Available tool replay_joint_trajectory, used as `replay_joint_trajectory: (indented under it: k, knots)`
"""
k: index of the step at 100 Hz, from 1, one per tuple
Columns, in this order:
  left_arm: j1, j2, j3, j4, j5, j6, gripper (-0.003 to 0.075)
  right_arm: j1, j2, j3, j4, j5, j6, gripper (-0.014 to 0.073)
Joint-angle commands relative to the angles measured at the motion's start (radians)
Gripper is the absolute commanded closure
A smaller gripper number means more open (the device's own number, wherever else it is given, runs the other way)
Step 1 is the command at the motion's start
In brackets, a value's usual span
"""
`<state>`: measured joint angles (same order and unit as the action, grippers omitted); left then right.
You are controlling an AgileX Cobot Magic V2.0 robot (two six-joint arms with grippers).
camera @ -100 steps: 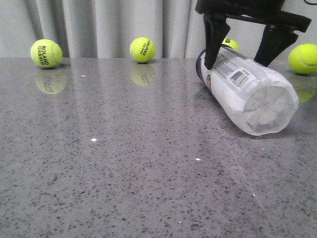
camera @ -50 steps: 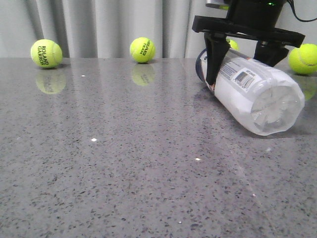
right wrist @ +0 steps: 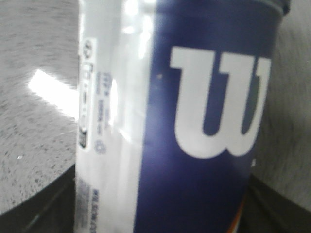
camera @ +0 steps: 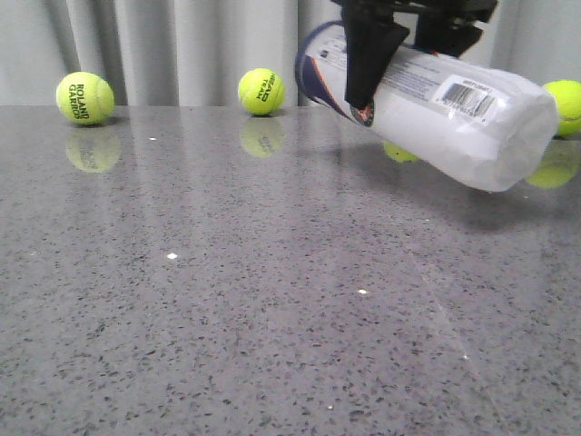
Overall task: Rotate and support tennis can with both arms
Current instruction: 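Lift the can with the right gripper and turn it crosswise, then set the can down on its side, open the right gripper, withdraw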
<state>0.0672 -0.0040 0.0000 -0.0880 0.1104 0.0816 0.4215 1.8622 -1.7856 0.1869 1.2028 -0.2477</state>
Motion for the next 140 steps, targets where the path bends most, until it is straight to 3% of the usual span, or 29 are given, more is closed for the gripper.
replay_joint_trajectory:
  k: [1, 25, 41, 101, 108, 123, 140]
  knots:
    - [-0.007, -0.033, 0.045, -0.007, -0.075, -0.01, 0.074, 0.032, -0.054, -0.053, 0.009, -0.008, -0.217, 0.02]
    - [-0.007, -0.033, 0.045, -0.007, -0.075, -0.01, 0.074, 0.134, -0.048, -0.062, 0.009, 0.034, -0.722, 0.02]
    - [-0.007, -0.033, 0.045, -0.007, -0.075, -0.01, 0.074, 0.186, -0.037, -0.061, 0.009, 0.038, -0.885, 0.02]
    - [-0.007, -0.033, 0.045, -0.007, -0.075, -0.01, 0.074, 0.194, 0.06, -0.061, -0.004, 0.046, -0.908, 0.0188]
    - [-0.007, -0.033, 0.045, -0.007, -0.075, -0.01, 0.074, 0.194, 0.06, -0.061, -0.009, 0.047, -0.908, 0.0142]
    - [-0.007, -0.033, 0.045, -0.007, -0.075, -0.01, 0.074, 0.194, 0.06, -0.061, -0.014, 0.046, -0.908, -0.0064]
    - [-0.007, -0.033, 0.045, -0.007, -0.075, -0.01, 0.074, 0.194, 0.06, -0.061, -0.014, 0.048, -0.908, -0.0052]
